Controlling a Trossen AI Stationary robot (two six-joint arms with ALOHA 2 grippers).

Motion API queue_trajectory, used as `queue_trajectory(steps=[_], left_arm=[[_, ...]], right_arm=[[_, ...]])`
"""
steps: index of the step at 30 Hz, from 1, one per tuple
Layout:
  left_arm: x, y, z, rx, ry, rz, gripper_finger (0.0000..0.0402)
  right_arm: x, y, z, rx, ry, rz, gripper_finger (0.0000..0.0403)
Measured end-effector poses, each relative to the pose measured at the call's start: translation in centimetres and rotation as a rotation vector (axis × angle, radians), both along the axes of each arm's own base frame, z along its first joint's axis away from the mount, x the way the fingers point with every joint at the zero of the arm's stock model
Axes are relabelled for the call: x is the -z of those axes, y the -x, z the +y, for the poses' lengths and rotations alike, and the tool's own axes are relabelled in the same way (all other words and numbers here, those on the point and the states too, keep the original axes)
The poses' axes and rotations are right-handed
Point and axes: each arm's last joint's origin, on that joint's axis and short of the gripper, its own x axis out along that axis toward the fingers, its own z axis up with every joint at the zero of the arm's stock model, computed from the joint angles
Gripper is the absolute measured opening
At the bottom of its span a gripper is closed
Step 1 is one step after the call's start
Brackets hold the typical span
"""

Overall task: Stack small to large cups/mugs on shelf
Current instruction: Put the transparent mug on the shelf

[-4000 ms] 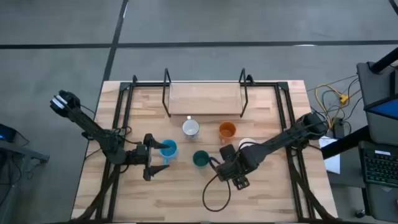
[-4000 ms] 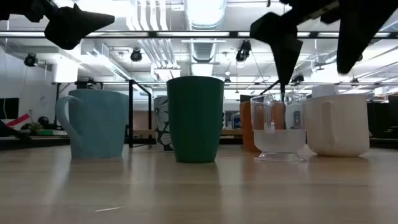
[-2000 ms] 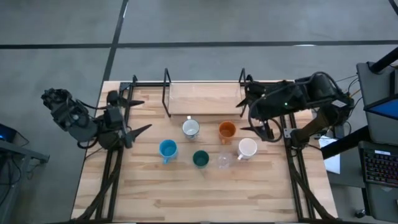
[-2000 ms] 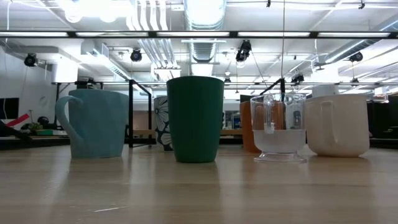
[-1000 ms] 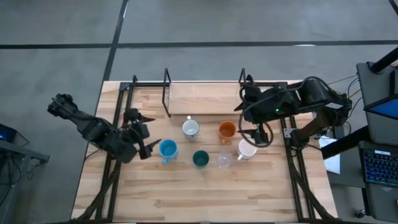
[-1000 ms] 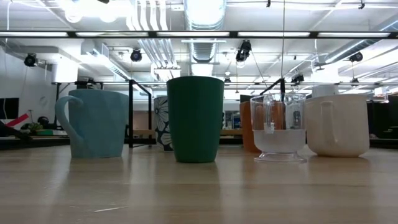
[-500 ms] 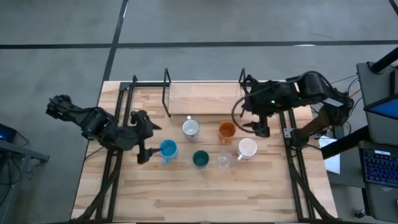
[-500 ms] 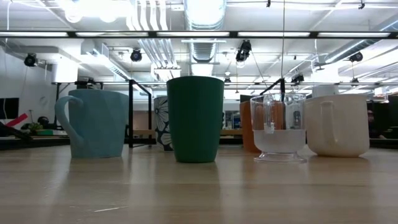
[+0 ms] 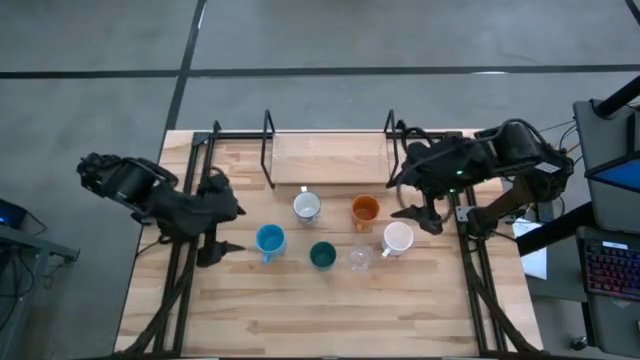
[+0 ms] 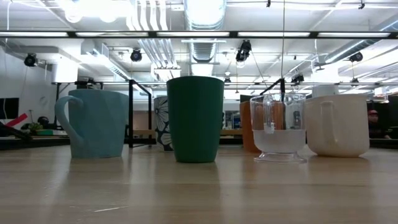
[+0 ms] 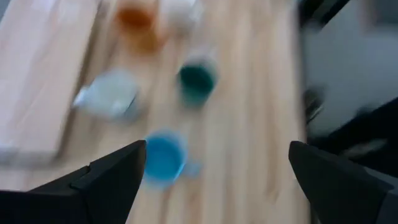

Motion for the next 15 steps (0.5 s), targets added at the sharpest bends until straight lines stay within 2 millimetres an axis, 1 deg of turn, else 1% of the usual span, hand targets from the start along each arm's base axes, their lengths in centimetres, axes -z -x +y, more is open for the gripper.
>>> queue_trajectory(steps=[1, 3, 4, 8, 9, 12, 15], left_arm=[[0.2, -0.3, -0.1, -0.010, -0.019, 0.053, 0.0379], [0.3, -1.3, -0.8, 0.034, 0.003, 0.060, 0.0379], [0.4, -1.4, -0.9, 0.067, 0.011, 0.063, 0.0379], [1.7, -2.1, -1.4, 0.140, 0.026, 0.159, 0.0379], [2.2, -2.0, -1.4, 0.173, 0.020, 0.181, 0.0379], [3.7, -1.8, -1.1, 0.195, -0.036, 0.229, 0.0379], [5.8, -0.5, -0.2, 0.230, -0.100, 0.267, 0.0379]], right_arm=[[0.4, -0.1, 0.0, 0.000, 0.008, 0.039, 0.0335], [1.5, -0.9, 0.2, -0.004, 0.021, 0.124, 0.0336], [2.0, -1.3, 0.4, -0.010, 0.014, 0.168, 0.0336], [3.4, -3.2, 1.1, -0.017, -0.101, 0.243, 0.0332], [3.6, -3.7, 1.3, -0.025, -0.122, 0.253, 0.0331], [4.9, -5.0, 1.7, -0.005, -0.133, 0.324, 0.0329], [6.4, -6.4, 2.2, -0.001, -0.125, 0.378, 0.0329]])
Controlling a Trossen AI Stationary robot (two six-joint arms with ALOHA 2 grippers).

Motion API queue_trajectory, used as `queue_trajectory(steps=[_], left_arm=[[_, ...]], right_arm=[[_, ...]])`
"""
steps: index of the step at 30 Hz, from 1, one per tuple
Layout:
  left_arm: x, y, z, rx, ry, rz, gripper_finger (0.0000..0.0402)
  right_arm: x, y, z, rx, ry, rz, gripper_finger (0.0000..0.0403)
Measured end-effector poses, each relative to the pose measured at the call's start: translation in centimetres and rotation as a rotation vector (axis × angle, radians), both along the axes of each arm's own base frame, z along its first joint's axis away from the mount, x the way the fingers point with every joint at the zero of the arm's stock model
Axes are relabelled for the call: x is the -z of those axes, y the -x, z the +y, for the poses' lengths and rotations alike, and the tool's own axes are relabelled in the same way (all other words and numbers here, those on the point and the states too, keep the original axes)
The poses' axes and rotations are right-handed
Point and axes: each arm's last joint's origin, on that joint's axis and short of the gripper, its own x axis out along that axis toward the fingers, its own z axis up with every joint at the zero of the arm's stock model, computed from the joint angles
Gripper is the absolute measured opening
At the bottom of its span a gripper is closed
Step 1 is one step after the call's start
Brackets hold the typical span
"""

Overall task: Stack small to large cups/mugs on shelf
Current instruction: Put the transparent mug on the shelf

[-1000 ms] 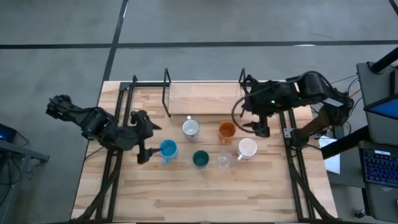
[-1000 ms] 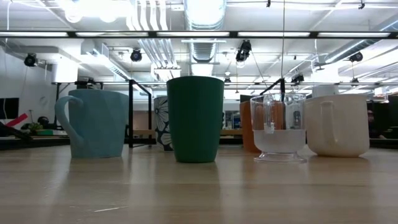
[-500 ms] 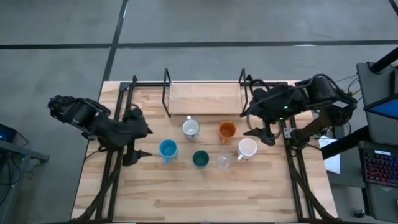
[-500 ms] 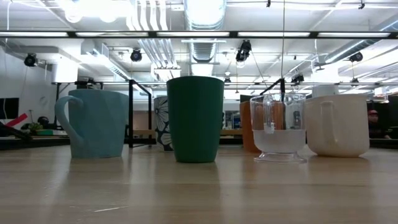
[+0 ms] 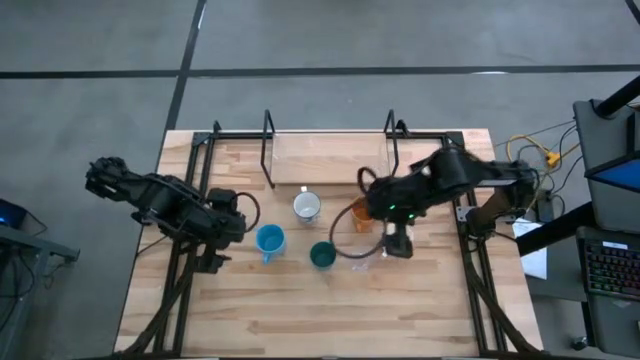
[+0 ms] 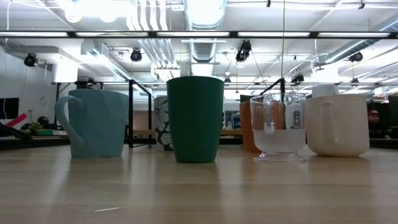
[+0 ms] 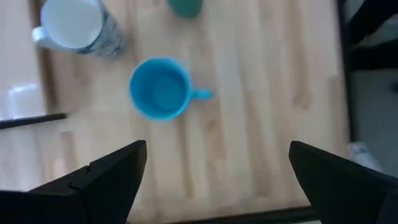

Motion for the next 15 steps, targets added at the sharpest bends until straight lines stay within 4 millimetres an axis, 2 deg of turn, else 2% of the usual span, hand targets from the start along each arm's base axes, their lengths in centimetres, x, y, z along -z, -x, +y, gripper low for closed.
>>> queue_trajectory(steps=[4, 7, 12, 15], left_arm=[[3.3, 0.8, 1.5, -0.077, -0.060, 0.126, 0.0379], [4.6, 1.5, 2.3, -0.168, -0.051, 0.145, 0.0379], [4.6, 2.0, 3.0, -0.240, 0.022, 0.034, 0.0379], [3.8, 2.2, 3.1, -0.247, 0.072, -0.074, 0.0379]], right_arm=[[2.4, -1.4, 0.3, -0.008, 0.028, 0.082, 0.0329], [3.6, -2.8, 0.4, 0.038, 0.053, 0.027, 0.0329], [5.4, -4.1, 0.9, 0.131, -0.044, -0.098, 0.0329], [7.1, -3.6, 1.4, 0.192, -0.093, -0.095, 0.0329]])
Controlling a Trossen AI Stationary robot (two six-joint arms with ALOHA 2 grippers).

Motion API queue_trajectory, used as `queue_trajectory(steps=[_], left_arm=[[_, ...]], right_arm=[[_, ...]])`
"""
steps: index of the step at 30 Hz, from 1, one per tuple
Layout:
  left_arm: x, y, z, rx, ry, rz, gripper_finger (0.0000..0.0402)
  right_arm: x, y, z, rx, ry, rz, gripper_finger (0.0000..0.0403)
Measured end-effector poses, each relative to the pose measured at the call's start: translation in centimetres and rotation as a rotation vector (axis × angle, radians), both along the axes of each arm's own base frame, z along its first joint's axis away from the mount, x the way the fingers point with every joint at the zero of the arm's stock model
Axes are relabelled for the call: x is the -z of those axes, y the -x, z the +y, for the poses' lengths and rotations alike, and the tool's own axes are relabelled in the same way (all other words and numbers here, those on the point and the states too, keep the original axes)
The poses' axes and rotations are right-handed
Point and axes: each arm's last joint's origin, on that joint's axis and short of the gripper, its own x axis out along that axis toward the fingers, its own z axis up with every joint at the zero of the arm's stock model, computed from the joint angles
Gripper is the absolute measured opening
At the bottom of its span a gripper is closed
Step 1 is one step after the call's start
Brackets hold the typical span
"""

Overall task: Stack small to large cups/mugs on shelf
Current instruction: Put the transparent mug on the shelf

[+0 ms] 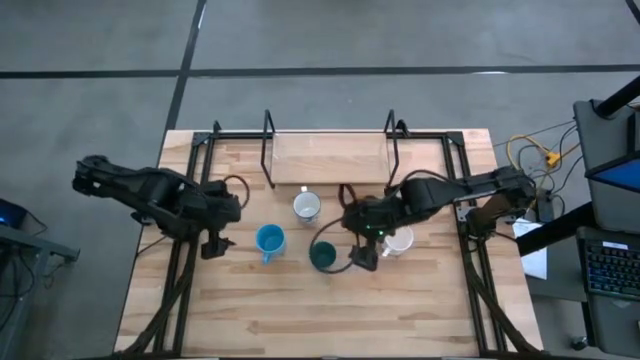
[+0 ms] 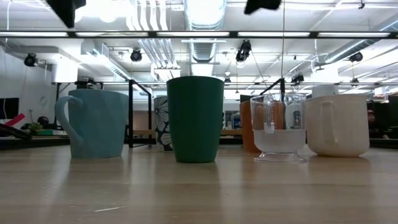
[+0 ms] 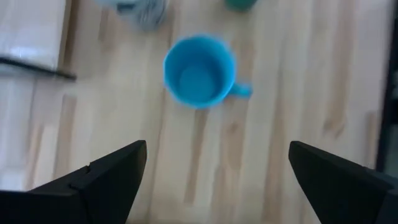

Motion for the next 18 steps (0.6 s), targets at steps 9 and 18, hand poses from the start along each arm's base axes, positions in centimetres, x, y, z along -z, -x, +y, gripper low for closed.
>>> queue_trajectory(steps=[9, 18], left_arm=[[-0.3, -0.4, -0.2, 0.016, 0.007, -0.045, 0.0379], [1.7, -3.1, -1.1, 0.137, -0.078, 0.061, 0.0379]], right_arm=[[3.2, 5.0, 2.1, 0.082, -0.077, 0.121, 0.0329], [5.9, 5.0, 3.5, -0.095, -0.086, 0.175, 0.0329]])
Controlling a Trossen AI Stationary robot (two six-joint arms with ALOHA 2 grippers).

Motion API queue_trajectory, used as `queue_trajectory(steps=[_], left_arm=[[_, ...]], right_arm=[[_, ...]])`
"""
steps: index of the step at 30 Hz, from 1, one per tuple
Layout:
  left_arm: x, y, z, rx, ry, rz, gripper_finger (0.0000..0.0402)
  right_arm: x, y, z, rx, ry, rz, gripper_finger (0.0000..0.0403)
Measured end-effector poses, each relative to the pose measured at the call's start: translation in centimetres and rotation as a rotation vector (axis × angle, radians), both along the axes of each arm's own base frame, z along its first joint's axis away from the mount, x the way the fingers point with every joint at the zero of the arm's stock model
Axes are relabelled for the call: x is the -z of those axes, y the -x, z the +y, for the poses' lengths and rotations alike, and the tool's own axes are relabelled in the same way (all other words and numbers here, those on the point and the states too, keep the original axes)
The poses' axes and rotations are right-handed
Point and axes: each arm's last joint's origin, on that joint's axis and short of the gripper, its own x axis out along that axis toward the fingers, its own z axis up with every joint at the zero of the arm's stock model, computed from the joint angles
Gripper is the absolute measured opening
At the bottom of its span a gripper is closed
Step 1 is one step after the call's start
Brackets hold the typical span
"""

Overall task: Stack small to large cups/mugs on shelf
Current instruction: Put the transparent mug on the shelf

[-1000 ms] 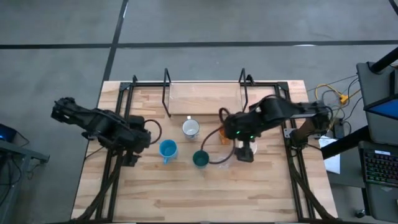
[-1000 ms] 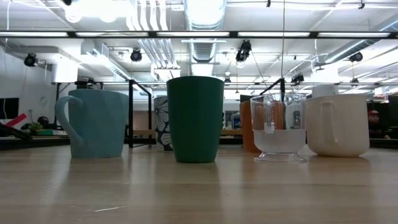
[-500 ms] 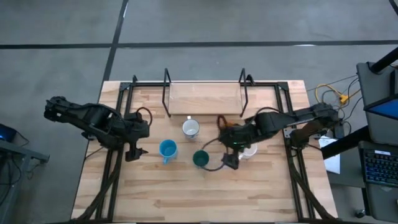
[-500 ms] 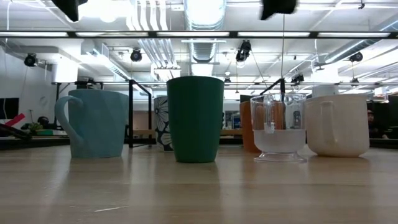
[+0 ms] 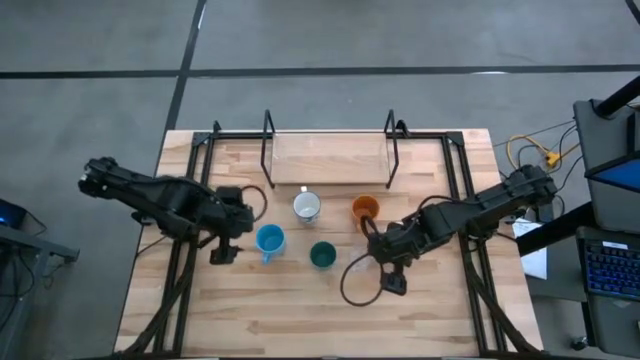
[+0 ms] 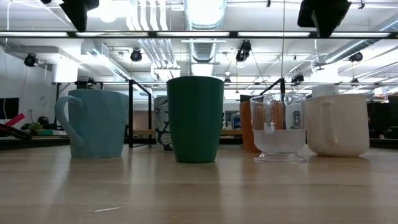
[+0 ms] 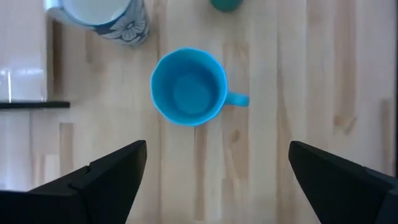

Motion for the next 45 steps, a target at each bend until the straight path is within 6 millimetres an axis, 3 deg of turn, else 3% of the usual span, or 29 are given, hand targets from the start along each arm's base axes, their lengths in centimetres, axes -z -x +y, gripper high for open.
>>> queue_trajectory(steps=[8, 16, 20, 26, 31, 45], left_arm=[[1.1, -1.9, -0.6, 0.114, -0.055, 0.026, 0.0379], [0.8, -4.4, -1.4, 0.159, -0.033, -0.164, 0.0379], [1.0, -4.8, -1.5, 0.151, -0.034, -0.157, 0.0379], [0.6, -4.3, -1.3, 0.124, -0.018, -0.167, 0.0379], [0.0, -3.4, -1.0, 0.097, -0.011, -0.182, 0.0379], [-1.9, -0.4, 0.1, 0.006, 0.004, -0.242, 0.0379]], right_arm=[[1.4, -0.9, -0.3, -0.153, 0.004, 0.023, 0.0329], [3.3, -3.0, -0.7, -0.232, -0.019, 0.078, 0.0329], [3.0, -4.2, -0.9, -0.253, -0.008, 0.074, 0.0329], [2.4, -6.1, -1.3, -0.285, 0.007, 0.083, 0.0329], [3.5, -7.3, -1.0, -0.305, -0.007, 0.104, 0.0329], [4.7, -8.6, -3.0, -0.257, -0.003, 0.105, 0.0329]])
